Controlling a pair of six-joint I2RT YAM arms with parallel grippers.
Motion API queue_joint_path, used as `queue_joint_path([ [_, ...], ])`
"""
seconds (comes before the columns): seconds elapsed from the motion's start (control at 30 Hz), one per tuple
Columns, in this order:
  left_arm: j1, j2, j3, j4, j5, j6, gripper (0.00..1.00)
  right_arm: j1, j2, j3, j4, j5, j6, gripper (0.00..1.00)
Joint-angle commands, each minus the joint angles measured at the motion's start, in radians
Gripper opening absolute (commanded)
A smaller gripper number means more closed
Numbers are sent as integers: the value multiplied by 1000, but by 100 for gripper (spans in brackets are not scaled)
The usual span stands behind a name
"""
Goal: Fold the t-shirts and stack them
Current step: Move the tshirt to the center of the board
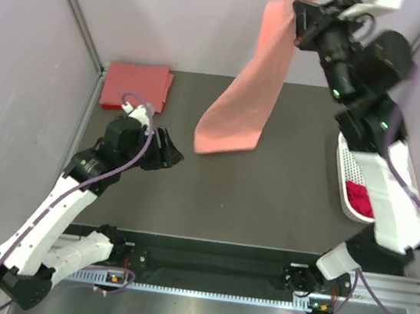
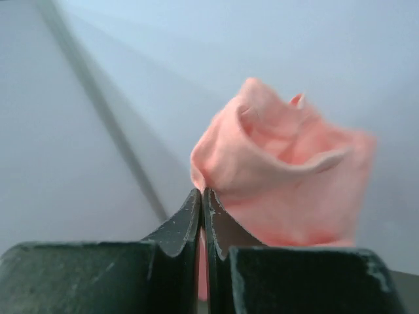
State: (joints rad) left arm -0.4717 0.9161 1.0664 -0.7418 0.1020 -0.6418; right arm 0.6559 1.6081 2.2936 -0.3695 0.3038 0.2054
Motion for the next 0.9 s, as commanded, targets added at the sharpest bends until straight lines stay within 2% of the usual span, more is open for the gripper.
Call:
queue_joint_path([
  [0.0, 5, -127, -23, 16, -91, -100, 63, 118, -45, -187, -77, -130, 49, 0],
  [0.03, 5, -150, -26, 3, -125, -113, 63, 146, -69, -263, -72, -162, 67, 0],
  [0.07, 5, -173, -31, -26, -165, -139, 63, 168, -92, -427, -43, -275, 90, 2],
  [0.1, 5, -196, -32, -43, -188, -153, 63, 185, -131, -504, -23, -345, 157, 14],
  [0.17, 5, -255, -29, -98, -241, -177, 63, 235, -157, -696, -9, -498, 227, 22],
  [0.2, 5, -269, -23, -117, -255, -183, 64, 249, -184, -759, 29, -555, 277, 37],
  [0.23, 5, -285, -20, -135, -265, -186, 64, 273, -201, -822, 44, -595, 298, 44],
  [0.3, 5, -284, -23, -171, -274, -187, 66, 280, -264, -969, 24, -618, 318, 58],
  [0.37, 5, -272, -39, -183, -257, -183, 70, 277, -360, -1095, -3, -529, 299, 68],
  [0.4, 5, -246, -43, -174, -240, -179, 71, 268, -393, -1150, -50, -438, 269, 70],
  [0.43, 5, -231, -49, -163, -219, -179, 72, 255, -422, -1151, -83, -437, 250, 72],
  [0.47, 5, -211, -55, -148, -196, -171, 72, 243, -447, -1177, -120, -342, 232, 73],
  [0.57, 5, -126, -85, -64, -32, -160, 73, 136, -519, -1213, -259, -209, 226, 70],
  [0.6, 4, -74, -100, -36, 5, -156, 73, 46, -528, -1227, -278, -207, 238, 68],
  [0.67, -22, -11, -106, 27, 77, -147, 73, -42, -537, -1275, -292, -236, 242, 66],
  [0.73, -89, 93, -86, 74, 36, -134, 74, -128, -524, -1298, -292, -256, 244, 65],
  [0.8, -250, 233, -2, 87, -57, -81, 77, -176, -481, -1313, -299, -259, 249, 64],
  [0.83, -351, 286, 33, 82, -150, -21, 77, -193, -464, -1309, -302, -273, 244, 65],
  [0.87, -390, 338, 96, 78, -186, 6, 78, -206, -429, -1304, -324, -275, 244, 65],
])
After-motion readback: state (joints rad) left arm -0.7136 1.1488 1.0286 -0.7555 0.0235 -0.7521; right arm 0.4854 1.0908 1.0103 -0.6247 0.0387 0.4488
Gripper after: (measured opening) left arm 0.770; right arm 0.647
